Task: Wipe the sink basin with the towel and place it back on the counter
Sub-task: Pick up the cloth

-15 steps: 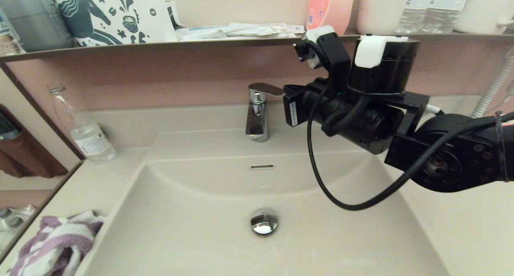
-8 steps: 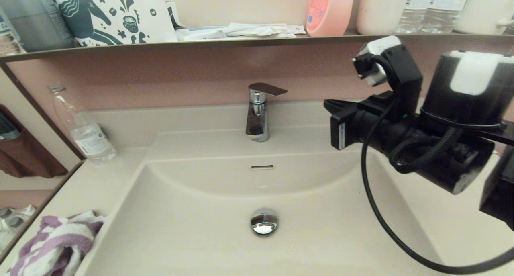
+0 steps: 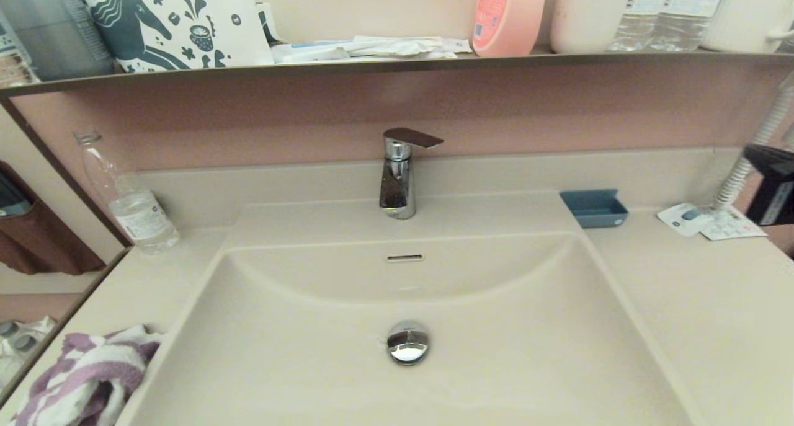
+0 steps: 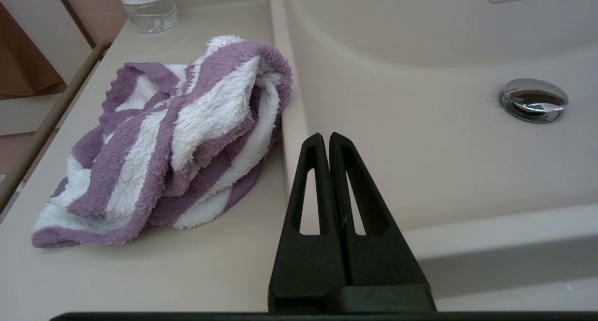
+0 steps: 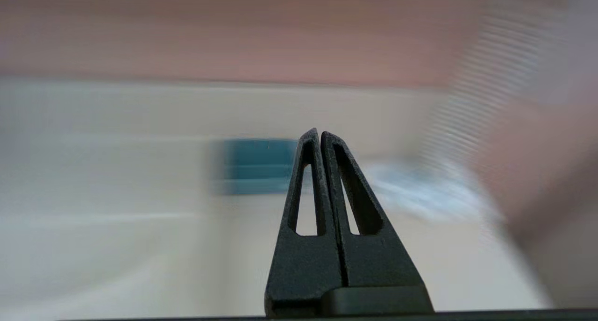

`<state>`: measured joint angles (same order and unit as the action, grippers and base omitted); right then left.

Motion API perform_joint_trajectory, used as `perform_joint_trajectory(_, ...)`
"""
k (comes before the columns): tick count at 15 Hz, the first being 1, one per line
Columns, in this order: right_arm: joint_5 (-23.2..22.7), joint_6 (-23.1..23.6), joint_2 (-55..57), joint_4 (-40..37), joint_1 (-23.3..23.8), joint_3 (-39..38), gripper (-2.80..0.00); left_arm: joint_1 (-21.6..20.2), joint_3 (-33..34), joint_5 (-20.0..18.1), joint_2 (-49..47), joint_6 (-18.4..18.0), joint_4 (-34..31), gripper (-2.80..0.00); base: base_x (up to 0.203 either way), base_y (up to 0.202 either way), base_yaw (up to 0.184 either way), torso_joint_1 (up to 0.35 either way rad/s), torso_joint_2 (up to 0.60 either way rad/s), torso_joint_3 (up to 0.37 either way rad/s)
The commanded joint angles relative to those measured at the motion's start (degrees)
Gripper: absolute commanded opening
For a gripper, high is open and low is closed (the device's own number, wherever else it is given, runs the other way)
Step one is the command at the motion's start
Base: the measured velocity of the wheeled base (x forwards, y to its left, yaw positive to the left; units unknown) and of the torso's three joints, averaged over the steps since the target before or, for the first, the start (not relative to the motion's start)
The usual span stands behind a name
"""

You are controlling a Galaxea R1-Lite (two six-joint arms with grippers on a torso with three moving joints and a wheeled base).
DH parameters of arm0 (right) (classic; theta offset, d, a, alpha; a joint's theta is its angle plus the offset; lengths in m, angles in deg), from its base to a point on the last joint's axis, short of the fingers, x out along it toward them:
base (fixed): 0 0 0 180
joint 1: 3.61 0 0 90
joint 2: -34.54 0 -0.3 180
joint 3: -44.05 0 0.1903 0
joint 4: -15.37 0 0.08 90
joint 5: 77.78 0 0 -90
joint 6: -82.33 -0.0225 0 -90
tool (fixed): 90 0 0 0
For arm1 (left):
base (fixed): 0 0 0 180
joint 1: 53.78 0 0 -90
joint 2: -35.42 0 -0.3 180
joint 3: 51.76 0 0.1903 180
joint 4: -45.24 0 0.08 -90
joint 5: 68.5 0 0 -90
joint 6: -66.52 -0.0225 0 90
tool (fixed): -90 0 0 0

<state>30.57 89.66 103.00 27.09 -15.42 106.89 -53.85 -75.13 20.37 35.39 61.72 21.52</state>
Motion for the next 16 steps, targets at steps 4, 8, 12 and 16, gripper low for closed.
perform_joint_trajectory(4,-3.1,-5.7,-22.3,-2.5,17.1,-11.3,-2.8,0.0,0.0,0.0,0.0,0.0,0.0,-2.8,0.0,0.0,0.0,0.0,0.0,0.0)
perform_joint_trajectory(8,-13.6,-6.3,-38.2,-22.8,17.4,-12.2,-2.8,0.0,0.0,0.0,0.0,0.0,0.0,-2.8,0.0,0.0,0.0,0.0,0.0,0.0)
perform_joint_trajectory(12,-24.7,-7.6,-51.9,-38.9,16.5,-12.2,-2.8,0.0,0.0,0.0,0.0,0.0,0.0,-2.8,0.0,0.0,0.0,0.0,0.0,0.0)
perform_joint_trajectory(16,-26.7,-12.1,-55.9,-48.8,10.4,-10.6,-2.8,0.0,0.0,0.1,0.0,0.0,0.0,-2.8,0.0,0.0,0.0,0.0,0.0,0.0)
